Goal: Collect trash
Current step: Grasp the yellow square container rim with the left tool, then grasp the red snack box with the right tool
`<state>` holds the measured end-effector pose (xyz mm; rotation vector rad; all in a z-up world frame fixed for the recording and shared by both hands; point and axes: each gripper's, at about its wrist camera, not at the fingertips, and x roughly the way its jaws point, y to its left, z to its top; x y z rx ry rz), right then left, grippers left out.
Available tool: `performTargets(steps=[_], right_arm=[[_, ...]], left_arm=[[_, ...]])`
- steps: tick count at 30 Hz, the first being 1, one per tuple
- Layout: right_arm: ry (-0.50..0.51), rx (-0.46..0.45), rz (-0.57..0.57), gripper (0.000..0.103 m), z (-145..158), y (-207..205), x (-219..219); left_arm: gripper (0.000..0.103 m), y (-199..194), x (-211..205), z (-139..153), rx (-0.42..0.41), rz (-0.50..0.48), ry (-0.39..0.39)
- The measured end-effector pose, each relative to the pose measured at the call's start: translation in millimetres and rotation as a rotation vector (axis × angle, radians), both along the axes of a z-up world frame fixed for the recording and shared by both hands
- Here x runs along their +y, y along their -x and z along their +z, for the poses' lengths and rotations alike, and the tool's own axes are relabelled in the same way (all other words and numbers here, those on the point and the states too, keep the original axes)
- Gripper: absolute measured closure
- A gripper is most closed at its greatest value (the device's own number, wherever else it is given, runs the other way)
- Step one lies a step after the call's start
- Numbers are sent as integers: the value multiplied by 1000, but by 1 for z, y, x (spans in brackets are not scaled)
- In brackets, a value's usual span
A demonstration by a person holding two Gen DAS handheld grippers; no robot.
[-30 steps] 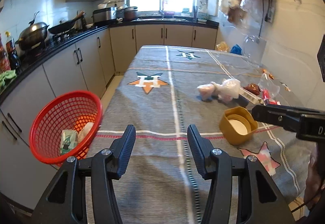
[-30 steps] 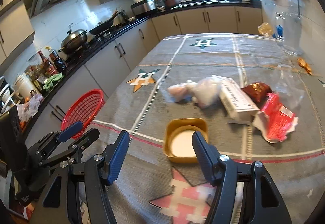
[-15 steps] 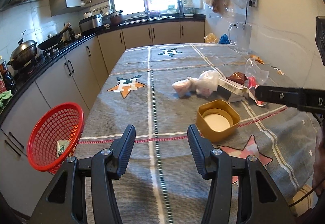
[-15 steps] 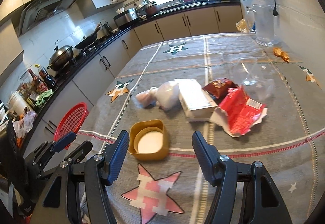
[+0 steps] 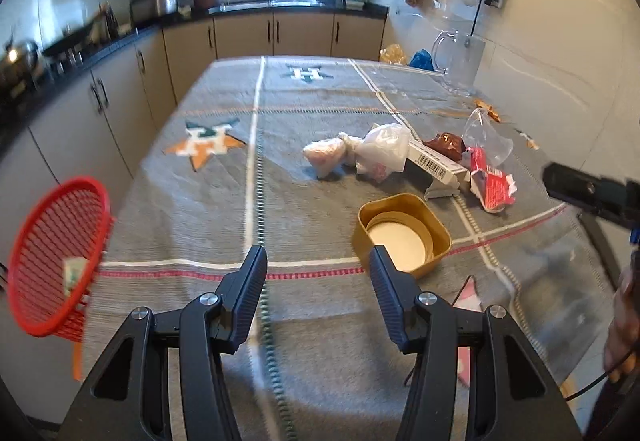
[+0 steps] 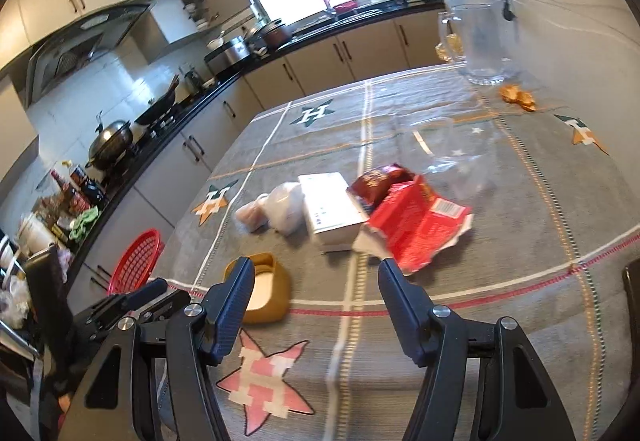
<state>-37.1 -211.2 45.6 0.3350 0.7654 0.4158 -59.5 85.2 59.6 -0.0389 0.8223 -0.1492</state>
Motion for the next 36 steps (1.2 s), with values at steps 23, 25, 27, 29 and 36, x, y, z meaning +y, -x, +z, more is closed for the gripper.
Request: performTargets(steps=[23,25,27,29,36], right_arm=[[-157,232,-169,58,-55,-59,-78],[-157,247,-173,66,-59,-64,-75],[-160,257,-170,71,-63,-69,-71],[-145,263,-166,80,-66,-74,-64],[-120,195,-160,100,-59,-61,-58]], left_arm=[[96,-50,-55,-37,127,-46,-27],[96,-50,-56,-38,116,-47,-34],[96,-48,-58,-37,105,-43,-45],[96,-46,-58,-37,93,-40,-55],[96,-36,-54,-31,57,-22,-67]])
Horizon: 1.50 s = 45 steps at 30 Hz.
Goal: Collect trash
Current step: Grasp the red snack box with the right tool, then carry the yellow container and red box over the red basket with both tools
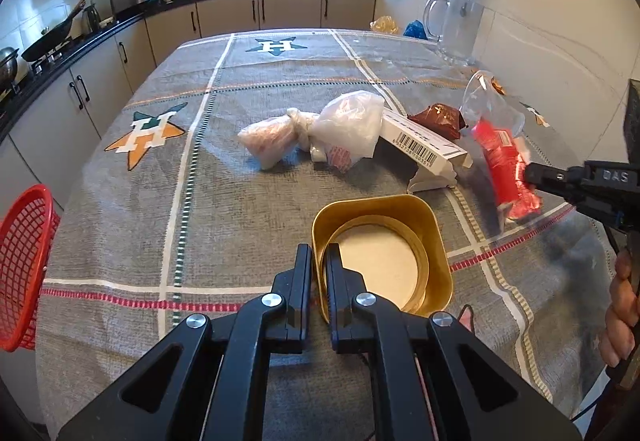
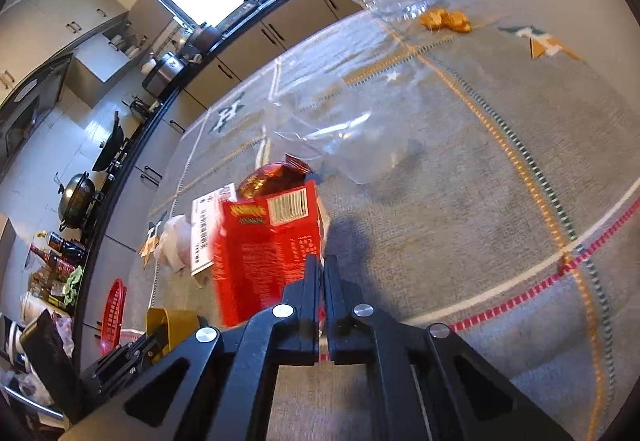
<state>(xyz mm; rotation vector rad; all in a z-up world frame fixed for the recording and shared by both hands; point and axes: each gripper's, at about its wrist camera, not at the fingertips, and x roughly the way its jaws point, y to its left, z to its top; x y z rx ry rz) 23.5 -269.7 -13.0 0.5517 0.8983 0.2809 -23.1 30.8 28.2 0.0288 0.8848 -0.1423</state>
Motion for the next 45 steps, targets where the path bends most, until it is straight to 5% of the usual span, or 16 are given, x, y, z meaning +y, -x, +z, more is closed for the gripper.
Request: performTargets(steps=[18,45], right_arm=[[57,-146,81,100,38,47,23],[89,-191,229,100,61,46,99]], left_arm=[[96,33,12,23,-80,20,-6],[96,47,58,35,-132,122,-11]])
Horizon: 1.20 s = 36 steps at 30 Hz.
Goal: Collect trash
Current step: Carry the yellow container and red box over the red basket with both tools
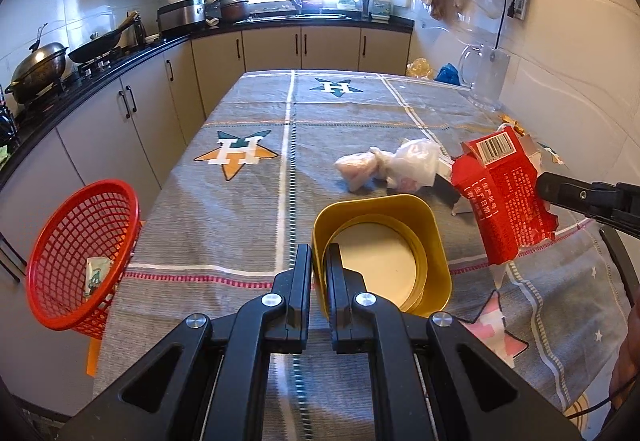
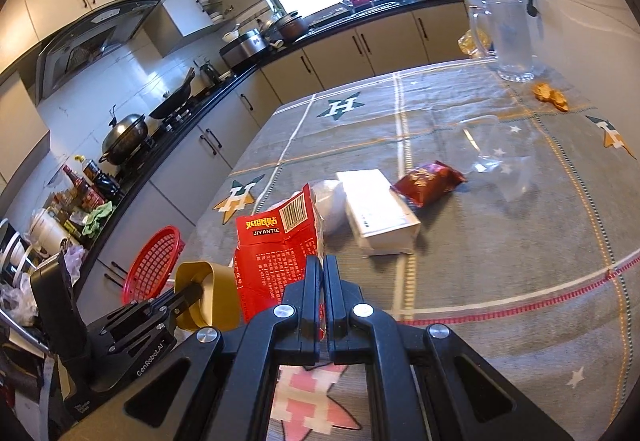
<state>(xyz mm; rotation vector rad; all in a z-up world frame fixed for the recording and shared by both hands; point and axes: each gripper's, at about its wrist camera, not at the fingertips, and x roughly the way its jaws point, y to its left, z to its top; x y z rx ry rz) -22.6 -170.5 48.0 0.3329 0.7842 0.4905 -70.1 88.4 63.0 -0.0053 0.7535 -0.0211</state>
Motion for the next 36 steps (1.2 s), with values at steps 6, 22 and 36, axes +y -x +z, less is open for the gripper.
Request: performTargets(steps=[6,22,36], right_arm=[[10,-10,28,100,5,0,18],[40,-22,111,100,13,-7,71],[70,-49,196,100,29,-9,130]], left_arm=[[96,2,14,0,-5,23,10],[96,7,57,2,-20,100,39],[96,16,113,9,-45,205,74]])
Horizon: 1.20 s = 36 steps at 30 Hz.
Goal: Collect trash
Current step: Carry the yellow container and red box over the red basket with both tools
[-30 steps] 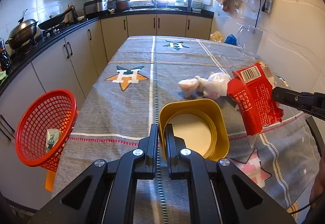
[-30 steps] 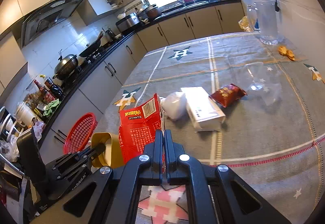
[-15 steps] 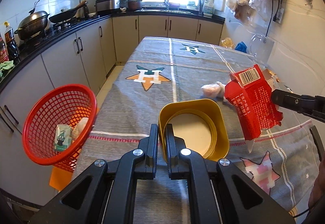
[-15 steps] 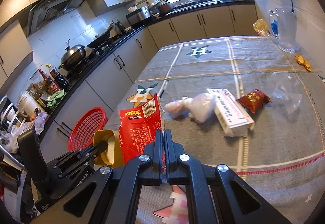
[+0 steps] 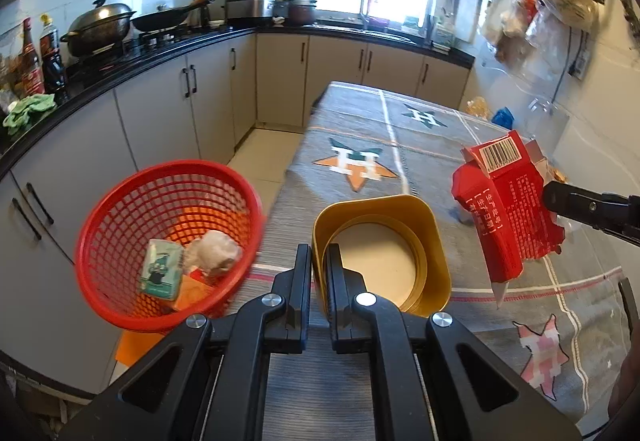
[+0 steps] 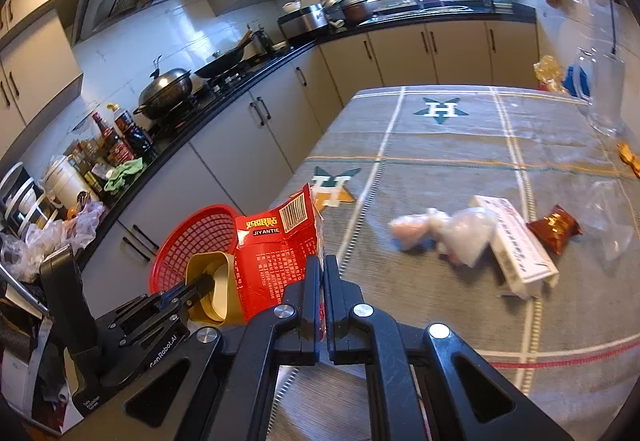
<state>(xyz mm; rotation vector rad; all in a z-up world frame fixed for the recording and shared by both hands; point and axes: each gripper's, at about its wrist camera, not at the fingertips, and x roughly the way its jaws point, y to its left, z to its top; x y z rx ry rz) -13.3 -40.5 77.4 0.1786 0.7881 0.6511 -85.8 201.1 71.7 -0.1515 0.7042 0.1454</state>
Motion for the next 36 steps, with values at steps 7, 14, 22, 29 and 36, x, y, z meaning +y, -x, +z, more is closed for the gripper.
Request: performTargets(steps=[7,14,22,29,36], right_arm=[[20,-13,44,100,7,-2,35],[33,-1,79,100,6,-8,66],[51,-1,112,100,8,-14,100],[63,11,137,100,3,-20,127],[38,28,161,100,1,-27,152]], left_arm=[[96,7,32,4,-14,59,10],[96,12,62,5,-19,113,20],[96,13,91,-1,-11,162,37],[96,13,114,-6,-1,202,45],[96,9,134,-16,17,250,56]])
